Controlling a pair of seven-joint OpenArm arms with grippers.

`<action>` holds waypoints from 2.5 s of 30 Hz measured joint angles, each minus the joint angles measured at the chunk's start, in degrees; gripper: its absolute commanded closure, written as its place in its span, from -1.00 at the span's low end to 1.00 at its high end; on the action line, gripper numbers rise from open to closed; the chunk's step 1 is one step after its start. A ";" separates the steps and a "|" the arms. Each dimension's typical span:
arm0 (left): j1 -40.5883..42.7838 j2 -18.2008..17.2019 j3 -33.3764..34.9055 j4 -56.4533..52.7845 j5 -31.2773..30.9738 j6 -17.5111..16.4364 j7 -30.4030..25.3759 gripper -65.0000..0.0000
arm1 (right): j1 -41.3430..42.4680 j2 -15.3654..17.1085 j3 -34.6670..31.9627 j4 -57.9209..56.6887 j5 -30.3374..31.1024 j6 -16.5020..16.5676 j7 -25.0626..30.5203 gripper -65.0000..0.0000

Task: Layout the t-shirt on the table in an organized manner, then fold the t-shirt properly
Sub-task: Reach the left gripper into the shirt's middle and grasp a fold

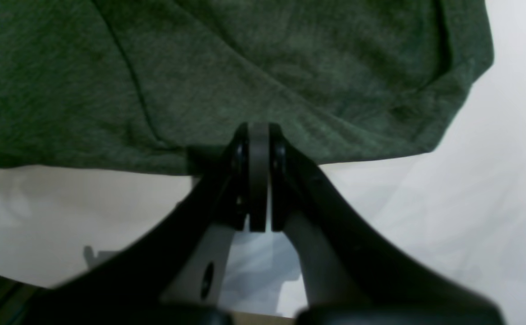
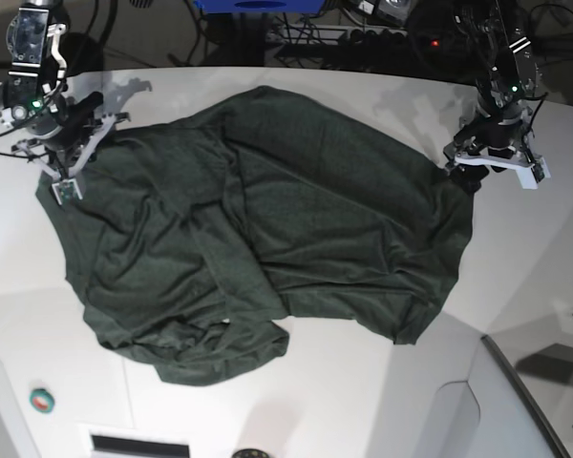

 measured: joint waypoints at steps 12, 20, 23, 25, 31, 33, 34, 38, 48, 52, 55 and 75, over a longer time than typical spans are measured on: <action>-4.39 1.27 -0.28 -12.48 0.17 -9.35 -3.21 -0.29 | 0.00 -0.04 0.00 -0.02 -0.17 0.00 0.00 1.00; -7.80 1.73 -0.46 -17.00 0.07 -10.58 -5.51 0.18 | 0.00 -0.04 0.00 -0.02 -0.15 0.00 0.02 1.00; -7.15 1.70 -0.68 -16.92 0.57 -10.14 -5.11 1.00 | -0.02 -0.02 0.00 -0.02 -0.17 0.00 0.00 1.00; -6.23 1.64 -0.74 -14.84 0.92 -9.90 -4.63 1.00 | 0.00 -0.04 0.00 -0.02 -0.15 0.00 0.02 1.00; -3.82 0.70 0.13 -3.41 6.16 -6.73 -4.13 1.00 | 0.00 -0.13 0.00 -0.04 -0.15 0.00 0.02 1.00; -3.87 0.68 2.36 0.13 10.88 -3.41 -4.28 1.00 | 0.00 -0.17 -0.02 -0.04 -0.13 0.00 0.02 1.00; -3.93 0.61 4.42 1.62 14.08 -1.75 -4.00 1.00 | 0.00 -0.13 0.00 -0.04 -0.15 0.00 0.02 1.00; -6.14 0.83 12.74 4.11 21.44 -0.31 2.16 1.00 | 0.02 0.00 0.00 -0.04 -0.15 0.00 0.02 1.00; -22.82 0.66 29.73 -10.97 33.77 -0.26 14.62 1.00 | -0.02 0.02 -0.11 -0.09 -0.17 0.00 0.02 1.00; -27.19 0.66 34.67 -20.50 35.45 -0.22 14.84 1.00 | 0.00 0.00 -0.11 -0.13 -0.20 0.00 0.02 1.00; -27.56 0.63 34.91 -22.53 35.45 -0.20 15.08 0.90 | 0.00 0.02 -0.11 -0.13 -0.17 0.00 0.00 1.00; -16.59 -0.90 25.94 -4.66 35.63 0.07 15.15 -0.18 | 0.00 0.00 -0.11 -0.13 -0.20 0.00 -0.09 1.00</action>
